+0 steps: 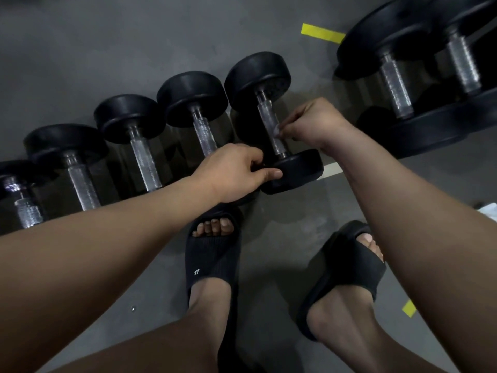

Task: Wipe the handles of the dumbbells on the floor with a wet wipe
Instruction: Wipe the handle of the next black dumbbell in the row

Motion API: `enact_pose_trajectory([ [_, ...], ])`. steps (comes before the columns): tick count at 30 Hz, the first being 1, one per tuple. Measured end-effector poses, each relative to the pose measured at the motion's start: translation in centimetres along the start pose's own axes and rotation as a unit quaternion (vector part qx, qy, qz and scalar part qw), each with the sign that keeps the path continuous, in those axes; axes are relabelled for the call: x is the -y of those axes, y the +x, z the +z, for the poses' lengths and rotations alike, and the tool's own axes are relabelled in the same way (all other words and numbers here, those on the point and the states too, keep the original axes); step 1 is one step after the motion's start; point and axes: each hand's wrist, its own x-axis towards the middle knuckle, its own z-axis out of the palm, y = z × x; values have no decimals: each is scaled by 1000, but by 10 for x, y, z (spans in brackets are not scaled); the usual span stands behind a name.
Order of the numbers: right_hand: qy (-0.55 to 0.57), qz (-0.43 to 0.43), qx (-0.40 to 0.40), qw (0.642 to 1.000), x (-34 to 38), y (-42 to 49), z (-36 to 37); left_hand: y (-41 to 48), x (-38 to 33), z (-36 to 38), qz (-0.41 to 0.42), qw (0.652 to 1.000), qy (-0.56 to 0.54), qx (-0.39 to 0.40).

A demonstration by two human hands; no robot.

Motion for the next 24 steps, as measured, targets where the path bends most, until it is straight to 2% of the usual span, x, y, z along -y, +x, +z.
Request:
enact_pose_trajectory([
  [7, -179, -13, 61, 982, 7, -12, -6, 0, 0, 0, -4, 1000, 6, -2],
  [9, -161, -25, 40, 986, 7, -12, -3, -1, -1, -1, -6, 1000, 6, 0],
  [12, -78, -30, -14, 996, 8, -8, 7, -1, -1, -2, -8, 1000, 9, 4],
  [15, -53, -40, -27, 997, 11, -4, 13, -1, -2, -2, -5, 1000, 7, 1],
  [21, -151, -54, 76, 984, 6, -11, -1, -1, -2, -2, -2, 1000, 9, -1],
  [24, -178, -53, 104, 977, 5, -15, -5, -1, -2, -2, -7, 1000, 8, 0],
])
